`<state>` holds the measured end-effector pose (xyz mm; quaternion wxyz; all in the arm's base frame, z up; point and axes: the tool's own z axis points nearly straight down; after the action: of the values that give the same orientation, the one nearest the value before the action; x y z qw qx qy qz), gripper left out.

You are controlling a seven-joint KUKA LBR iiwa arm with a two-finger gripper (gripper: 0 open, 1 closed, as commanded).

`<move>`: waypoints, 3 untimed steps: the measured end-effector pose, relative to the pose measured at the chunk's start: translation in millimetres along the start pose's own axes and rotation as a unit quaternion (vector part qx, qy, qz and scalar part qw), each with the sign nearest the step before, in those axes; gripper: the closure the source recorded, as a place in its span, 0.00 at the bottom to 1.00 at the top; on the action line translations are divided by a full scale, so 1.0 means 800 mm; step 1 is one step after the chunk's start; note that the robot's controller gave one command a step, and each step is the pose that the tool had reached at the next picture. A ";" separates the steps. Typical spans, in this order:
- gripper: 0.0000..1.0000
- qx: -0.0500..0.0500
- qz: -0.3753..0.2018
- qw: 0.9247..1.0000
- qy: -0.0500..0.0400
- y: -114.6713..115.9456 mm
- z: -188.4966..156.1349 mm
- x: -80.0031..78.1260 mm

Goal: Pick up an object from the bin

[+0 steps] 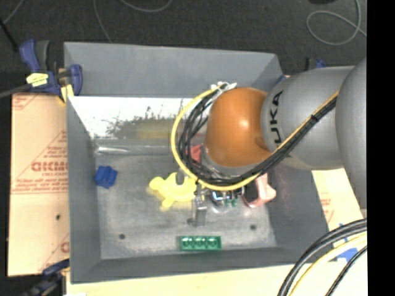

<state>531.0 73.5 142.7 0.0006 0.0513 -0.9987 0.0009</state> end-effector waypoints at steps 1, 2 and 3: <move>0.00 -0.001 -0.009 1.000 -0.006 -0.006 0.005 -0.048; 1.00 0.000 0.012 1.000 -0.001 -0.030 0.067 -0.046; 1.00 0.000 0.013 1.000 -0.001 -0.030 0.067 -0.046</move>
Offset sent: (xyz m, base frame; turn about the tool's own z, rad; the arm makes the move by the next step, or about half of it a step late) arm 0.0384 -0.0194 -0.0536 0.0243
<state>569.6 53.3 89.3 -0.0001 0.0389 -0.9992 0.0006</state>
